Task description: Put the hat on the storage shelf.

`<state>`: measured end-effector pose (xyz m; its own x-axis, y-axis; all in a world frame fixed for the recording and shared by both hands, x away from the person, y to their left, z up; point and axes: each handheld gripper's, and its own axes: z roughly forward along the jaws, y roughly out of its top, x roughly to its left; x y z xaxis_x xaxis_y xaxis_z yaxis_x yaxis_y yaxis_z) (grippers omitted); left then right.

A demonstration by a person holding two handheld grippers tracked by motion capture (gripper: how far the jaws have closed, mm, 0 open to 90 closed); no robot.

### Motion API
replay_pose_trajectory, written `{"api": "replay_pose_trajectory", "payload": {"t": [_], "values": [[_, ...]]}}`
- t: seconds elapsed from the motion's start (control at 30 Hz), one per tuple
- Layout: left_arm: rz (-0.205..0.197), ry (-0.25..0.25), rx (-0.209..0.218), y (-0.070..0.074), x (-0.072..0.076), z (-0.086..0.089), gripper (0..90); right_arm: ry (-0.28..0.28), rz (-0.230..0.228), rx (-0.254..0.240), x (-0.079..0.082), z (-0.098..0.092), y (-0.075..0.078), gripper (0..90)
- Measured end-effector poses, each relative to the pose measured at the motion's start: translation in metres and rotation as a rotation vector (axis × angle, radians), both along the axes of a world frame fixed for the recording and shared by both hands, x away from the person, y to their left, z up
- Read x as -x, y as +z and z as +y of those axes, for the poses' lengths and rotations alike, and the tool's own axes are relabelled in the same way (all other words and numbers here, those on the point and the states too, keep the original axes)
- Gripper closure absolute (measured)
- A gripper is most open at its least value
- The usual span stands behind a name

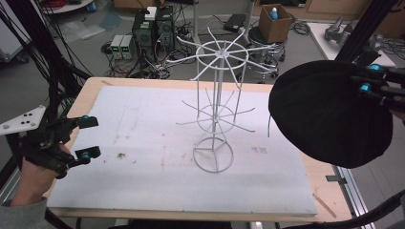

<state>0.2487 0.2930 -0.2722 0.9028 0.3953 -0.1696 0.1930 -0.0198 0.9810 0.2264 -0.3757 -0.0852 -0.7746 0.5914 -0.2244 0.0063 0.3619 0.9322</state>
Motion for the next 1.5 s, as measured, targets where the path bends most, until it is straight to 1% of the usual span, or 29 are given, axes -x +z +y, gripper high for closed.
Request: {"api": "replay_pose_trajectory", "payload": {"t": [0.03,0.07,0.1,0.13,0.2,0.23,0.3,0.33,0.4,0.47,0.5,0.53,0.63,0.67,0.73,0.8,0.87,0.93,1.0,1.03,1.07,1.17,1.27,1.3,1.37,1.5], "values": [[0.003,0.001,-0.001,0.0,0.0,0.0,2.6,-0.002,-0.005,-0.005,0.0,-0.001,0.003,73.1],[0.003,0.002,-0.004,-0.001,-0.001,0.0,2.6,-0.007,-0.012,-0.007,0.001,-0.004,0.009,73.2],[0.006,0.004,-0.005,-0.001,-0.001,0.001,2.6,-0.007,-0.012,-0.007,0.001,-0.004,0.009,73.2],[0.005,0.005,-0.008,-0.002,-0.001,0.002,2.6,-0.017,-0.012,-0.005,0.001,-0.006,0.014,73.1],[0.009,0.009,-0.002,-0.002,-0.002,0.004,2.6,-0.02,-0.014,-0.002,0.001,-0.006,0.016,73.1],[0.011,0.012,0.002,-0.002,-0.002,0.005,2.6,-0.029,-0.015,-0.002,0.001,-0.007,0.021,73.0],[0.01,0.018,0.006,-0.002,-0.002,0.01,2.6,-0.039,-0.025,-0.003,0.001,-0.008,0.025,72.9],[0.01,0.023,0.01,-0.002,-0.003,0.013,2.6,-0.039,-0.025,-0.003,0.001,-0.008,0.025,72.9],[0.012,0.034,0.021,-0.002,-0.003,0.018,2.6,-0.037,-0.046,-0.026,0.0,-0.011,0.033,73.0],[0.012,0.037,0.024,-0.002,-0.003,0.02,2.6,-0.037,-0.041,-0.036,-0.001,-0.013,0.038,73.0],[0.013,0.038,0.026,-0.001,-0.003,0.021,2.6,-0.037,-0.041,-0.036,-0.001,-0.013,0.038,73.0],[0.011,0.041,0.027,-0.001,-0.003,0.022,2.6,-0.034,-0.049,-0.032,-0.002,-0.013,0.041,73.0],[0.01,0.043,0.027,0.0,-0.003,0.023,2.6,-0.028,-0.056,-0.019,-0.003,-0.009,0.051,73.0],[0.009,0.044,0.028,0.0,-0.002,0.024,2.6,-0.012,-0.057,-0.02,-0.003,-0.006,0.057,73.0],[0.007,0.044,0.029,0.0,-0.002,0.024,2.6,-0.01,-0.061,-0.02,-0.003,-0.005,0.059,73.0],[0.007,0.045,0.027,0.0,-0.002,0.024,2.6,-0.002,-0.071,-0.023,-0.003,-0.001,0.064,72.9],[0.015,0.049,0.031,-0.002,-0.002,0.025,2.6,-0.004,-0.093,-0.016,-0.002,0.003,0.068,73.0],[0.021,0.051,0.031,-0.003,-0.003,0.026,2.6,-0.001,-0.093,-0.028,-0.002,0.005,0.071,72.9],[0.021,0.054,0.034,-0.003,-0.003,0.027,2.6,0.013,-0.109,-0.03,-0.003,0.009,0.076,72.9],[0.02,0.053,0.036,-0.003,-0.003,0.027,2.6,0.013,-0.109,-0.03,-0.003,0.009,0.076,72.9],[0.017,0.051,0.036,-0.003,-0.003,0.027,2.6,0.021,-0.113,-0.037,-0.004,0.013,0.079,72.9],[0.02,0.054,0.033,-0.003,-0.004,0.027,2.6,0.03,-0.113,-0.035,-0.009,0.02,0.08,72.8],[0.021,0.057,0.03,-0.004,-0.004,0.028,2.6,0.046,-0.11,-0.034,-0.014,0.028,0.079,72.7],[0.021,0.058,0.034,-0.004,-0.004,0.028,2.6,0.046,-0.11,-0.034,-0.014,0.028,0.079,72.7],[0.02,0.06,0.036,-0.003,-0.003,0.029,2.6,0.057,-0.11,-0.039,-0.018,0.036,0.077,72.7],[0.018,0.062,0.039,-0.002,-0.002,0.03,2.6,0.065,-0.107,-0.041,-0.02,0.041,0.075,72.6]]}}
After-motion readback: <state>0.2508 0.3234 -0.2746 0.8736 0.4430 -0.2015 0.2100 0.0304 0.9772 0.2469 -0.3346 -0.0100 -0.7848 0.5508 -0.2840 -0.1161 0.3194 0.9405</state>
